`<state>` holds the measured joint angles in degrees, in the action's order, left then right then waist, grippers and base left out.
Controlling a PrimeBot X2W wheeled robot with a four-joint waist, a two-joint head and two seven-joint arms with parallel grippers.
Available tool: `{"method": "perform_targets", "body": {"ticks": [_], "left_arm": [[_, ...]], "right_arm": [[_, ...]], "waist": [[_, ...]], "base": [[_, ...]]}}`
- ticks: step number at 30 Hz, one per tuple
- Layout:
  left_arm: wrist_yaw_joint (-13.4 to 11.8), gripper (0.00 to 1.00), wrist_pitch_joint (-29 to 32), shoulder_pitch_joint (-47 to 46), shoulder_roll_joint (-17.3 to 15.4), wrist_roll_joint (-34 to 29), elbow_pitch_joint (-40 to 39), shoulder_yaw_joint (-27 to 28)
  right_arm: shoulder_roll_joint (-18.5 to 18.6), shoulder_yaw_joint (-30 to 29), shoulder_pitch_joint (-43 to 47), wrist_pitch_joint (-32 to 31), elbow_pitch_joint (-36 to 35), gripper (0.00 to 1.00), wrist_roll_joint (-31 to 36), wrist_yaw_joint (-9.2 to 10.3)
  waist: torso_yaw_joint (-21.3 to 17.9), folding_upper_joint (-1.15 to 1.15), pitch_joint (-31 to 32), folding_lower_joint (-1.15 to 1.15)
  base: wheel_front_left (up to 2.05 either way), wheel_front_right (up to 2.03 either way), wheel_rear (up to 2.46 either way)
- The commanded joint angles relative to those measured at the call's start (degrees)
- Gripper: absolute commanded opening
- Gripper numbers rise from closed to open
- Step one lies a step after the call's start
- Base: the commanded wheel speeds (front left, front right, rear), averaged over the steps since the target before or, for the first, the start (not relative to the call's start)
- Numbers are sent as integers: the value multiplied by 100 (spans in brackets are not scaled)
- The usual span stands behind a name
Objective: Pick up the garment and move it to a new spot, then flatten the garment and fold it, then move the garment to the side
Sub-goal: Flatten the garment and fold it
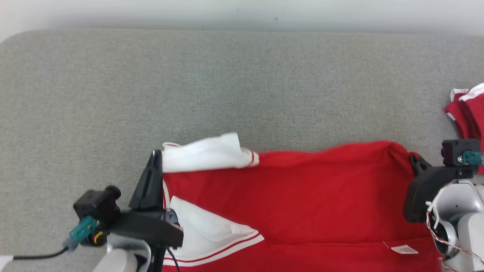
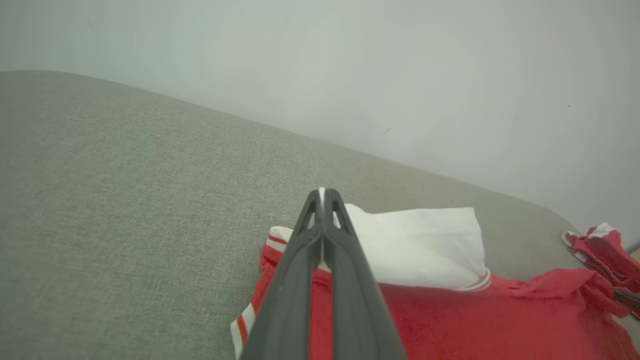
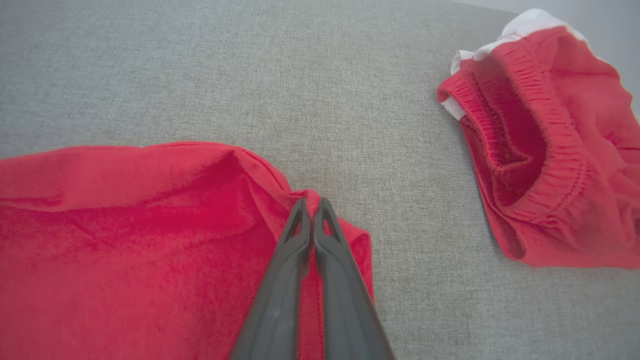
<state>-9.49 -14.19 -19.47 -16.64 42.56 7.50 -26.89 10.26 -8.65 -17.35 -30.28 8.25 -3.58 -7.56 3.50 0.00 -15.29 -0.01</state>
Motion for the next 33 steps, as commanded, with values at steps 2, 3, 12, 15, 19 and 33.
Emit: {"method": "perform_targets", "body": {"ticks": [2, 3, 12, 15, 19, 33], "left_arm": [[-34, 0, 58, 298, -34, 192, -240, 55], [-51, 0, 78, 402, -31, 257, -337, 84], [-146, 0, 418, 929, -84, 592, -751, 65], [-206, 0, 474, 1070, -93, 695, -790, 88], [-204, 0, 622, 1202, -140, 822, -840, 72], [-346, 0, 1394, 1872, -335, 1401, -1145, -17]], "right_arm": [[94, 51, 170, -84, -115, 0, -111, 13], [132, 88, 231, -127, -164, 0, -142, 13], [797, 499, 622, -751, -469, 0, -292, 13], [1136, 700, 783, -1023, -587, 0, -420, 13], [1420, 848, 939, -1329, -789, 0, -583, 13], [2004, 1130, 1296, -1904, -1226, 0, -924, 13]], "waist": [[74, 0, 88, 1], [88, 0, 99, 1], [230, 0, 195, 1], [280, 0, 228, 1], [310, 0, 255, 1], [455, 0, 444, 1]], "base": [[0, 0, 0], [0, 0, 0], [0, 0, 0], [0, 0, 0], [0, 0, 0], [0, 0, 0]]}}
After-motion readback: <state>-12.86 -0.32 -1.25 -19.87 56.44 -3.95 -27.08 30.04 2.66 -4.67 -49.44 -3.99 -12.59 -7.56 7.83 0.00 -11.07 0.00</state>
